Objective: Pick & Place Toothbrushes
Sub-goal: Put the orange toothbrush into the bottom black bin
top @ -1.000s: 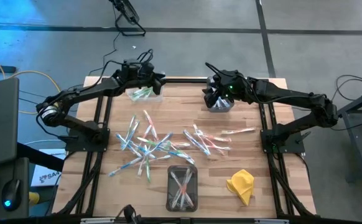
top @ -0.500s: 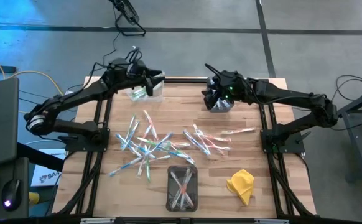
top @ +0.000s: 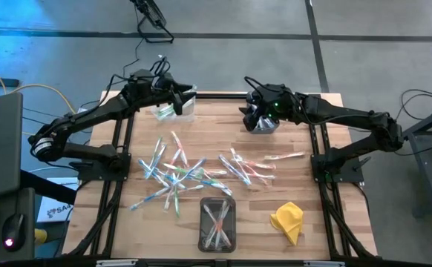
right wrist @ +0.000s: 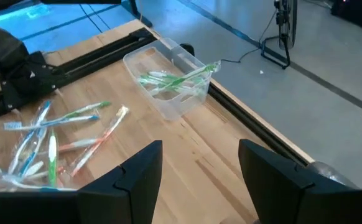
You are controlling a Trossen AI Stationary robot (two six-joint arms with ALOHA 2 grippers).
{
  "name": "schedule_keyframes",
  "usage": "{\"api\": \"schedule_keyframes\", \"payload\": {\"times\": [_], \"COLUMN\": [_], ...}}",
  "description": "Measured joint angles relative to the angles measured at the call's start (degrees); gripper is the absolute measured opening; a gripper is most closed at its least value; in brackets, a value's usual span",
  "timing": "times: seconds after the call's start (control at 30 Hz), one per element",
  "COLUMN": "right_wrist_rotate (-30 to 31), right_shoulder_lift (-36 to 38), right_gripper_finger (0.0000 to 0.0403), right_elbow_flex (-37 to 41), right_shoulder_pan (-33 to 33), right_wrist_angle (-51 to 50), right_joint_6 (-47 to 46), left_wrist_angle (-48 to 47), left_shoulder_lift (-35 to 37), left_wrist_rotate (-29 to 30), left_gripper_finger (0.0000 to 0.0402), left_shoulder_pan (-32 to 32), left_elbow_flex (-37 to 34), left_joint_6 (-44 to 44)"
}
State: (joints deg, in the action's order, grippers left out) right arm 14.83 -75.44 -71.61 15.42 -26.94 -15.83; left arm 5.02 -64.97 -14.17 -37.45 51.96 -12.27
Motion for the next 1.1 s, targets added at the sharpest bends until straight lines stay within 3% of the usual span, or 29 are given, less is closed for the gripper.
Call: {"api": "schedule_keyframes", "payload": {"times": [0.33,0.8,1.1], "right_wrist_rotate": [-0.24,-3.43,-2.02], "right_shoulder_lift": [0.0,0.0,0.0], "right_gripper_finger": [0.0204,0.0204,0.0204], "right_elbow_flex": [0.02,0.02,0.02], "right_shoulder_pan": [-0.13,-3.98,-3.96], "right_wrist_angle": [3.83,-27.31,-35.79], "right_joint_6": [-2.08,-6.72,-10.33], "left_wrist_angle": [-2.69,-2.48,-2.12], "left_shoulder_lift": [-0.02,-0.02,-0.02], "left_wrist_rotate": [-1.49,-1.23,-1.14], "left_gripper_finger": [0.0187,0.0187,0.0187], "left_shoulder_pan": [2.11,2.6,2.58], "left_elbow_flex": [-0.02,-0.02,-0.02], "left_joint_6": [-0.65,0.67,3.1]}}
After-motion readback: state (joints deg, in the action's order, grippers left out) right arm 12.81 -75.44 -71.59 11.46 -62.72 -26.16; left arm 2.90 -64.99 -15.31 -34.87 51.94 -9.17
